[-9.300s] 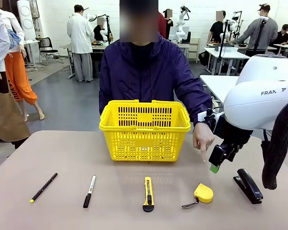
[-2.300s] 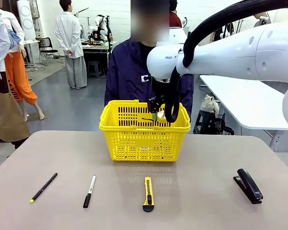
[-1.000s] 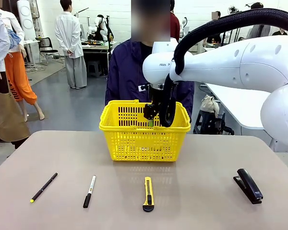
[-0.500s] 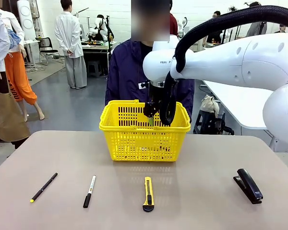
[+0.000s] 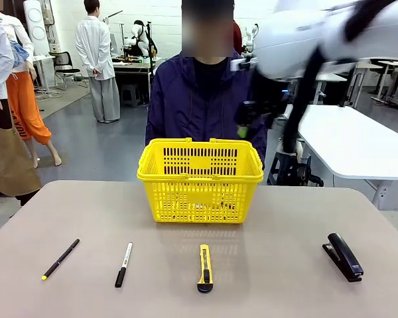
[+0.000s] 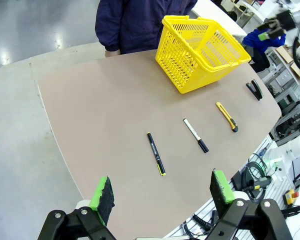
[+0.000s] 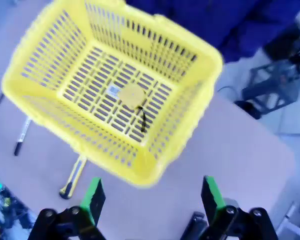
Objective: Place the items the person wants into the basket.
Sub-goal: Pick up the item the person points to and place it in the Market Basket.
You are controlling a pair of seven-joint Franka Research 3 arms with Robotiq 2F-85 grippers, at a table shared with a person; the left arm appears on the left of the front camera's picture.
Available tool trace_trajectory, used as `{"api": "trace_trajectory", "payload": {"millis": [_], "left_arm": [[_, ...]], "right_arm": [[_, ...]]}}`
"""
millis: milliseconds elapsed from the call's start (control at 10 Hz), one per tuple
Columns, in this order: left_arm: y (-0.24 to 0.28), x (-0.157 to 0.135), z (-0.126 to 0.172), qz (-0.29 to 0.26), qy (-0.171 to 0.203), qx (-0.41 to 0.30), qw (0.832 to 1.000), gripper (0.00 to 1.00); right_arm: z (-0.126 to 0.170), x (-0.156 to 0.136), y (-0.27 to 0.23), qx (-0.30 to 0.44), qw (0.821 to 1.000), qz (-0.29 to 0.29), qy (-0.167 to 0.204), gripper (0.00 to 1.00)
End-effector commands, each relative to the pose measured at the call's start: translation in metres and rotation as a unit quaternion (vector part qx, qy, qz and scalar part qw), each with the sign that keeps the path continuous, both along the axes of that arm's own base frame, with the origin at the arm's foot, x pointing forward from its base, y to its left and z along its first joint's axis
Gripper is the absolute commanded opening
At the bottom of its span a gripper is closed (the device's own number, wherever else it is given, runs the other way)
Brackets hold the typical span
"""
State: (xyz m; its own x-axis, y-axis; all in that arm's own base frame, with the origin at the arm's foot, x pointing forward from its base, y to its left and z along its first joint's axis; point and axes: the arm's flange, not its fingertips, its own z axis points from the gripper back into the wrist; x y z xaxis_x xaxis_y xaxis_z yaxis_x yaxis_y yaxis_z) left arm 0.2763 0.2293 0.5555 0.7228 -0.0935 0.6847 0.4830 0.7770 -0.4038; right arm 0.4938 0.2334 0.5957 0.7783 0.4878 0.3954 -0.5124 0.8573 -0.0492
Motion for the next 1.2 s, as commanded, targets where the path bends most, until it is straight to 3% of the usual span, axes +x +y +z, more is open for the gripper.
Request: {"api": "trace_trajectory", "payload": {"millis": [0,200,600,700,1100], "left_arm": [[0.002,0.000,0.001,-0.007,-0.011,-0.004,1.000,1.00],[0.002,0.000,0.001,-0.007,-0.011,-0.004,1.000,1.00],[0.002,0.000,0.001,-0.007,-0.011,-0.004,1.000,1.00],[0.002,0.000,0.001,-0.007,-0.011,-0.004,1.000,1.00],[0.002,0.000,0.001,-0.007,-0.011,-0.004,1.000,1.00]], "right_arm": [[-0.056,-0.075,-0.077,0.058,0.998,0.004,-0.027,1.00],[-0.070,-0.084,-0.110,0.092,0.996,-0.011,-0.007,1.00],[-0.077,-0.074,-0.120,0.100,0.994,-0.032,0.023,1.00],[-0.082,-0.089,-0.129,0.086,0.996,-0.034,0.015,1.00],[-0.082,-0.089,-0.129,0.086,0.996,-0.034,0.015,1.00]]}}
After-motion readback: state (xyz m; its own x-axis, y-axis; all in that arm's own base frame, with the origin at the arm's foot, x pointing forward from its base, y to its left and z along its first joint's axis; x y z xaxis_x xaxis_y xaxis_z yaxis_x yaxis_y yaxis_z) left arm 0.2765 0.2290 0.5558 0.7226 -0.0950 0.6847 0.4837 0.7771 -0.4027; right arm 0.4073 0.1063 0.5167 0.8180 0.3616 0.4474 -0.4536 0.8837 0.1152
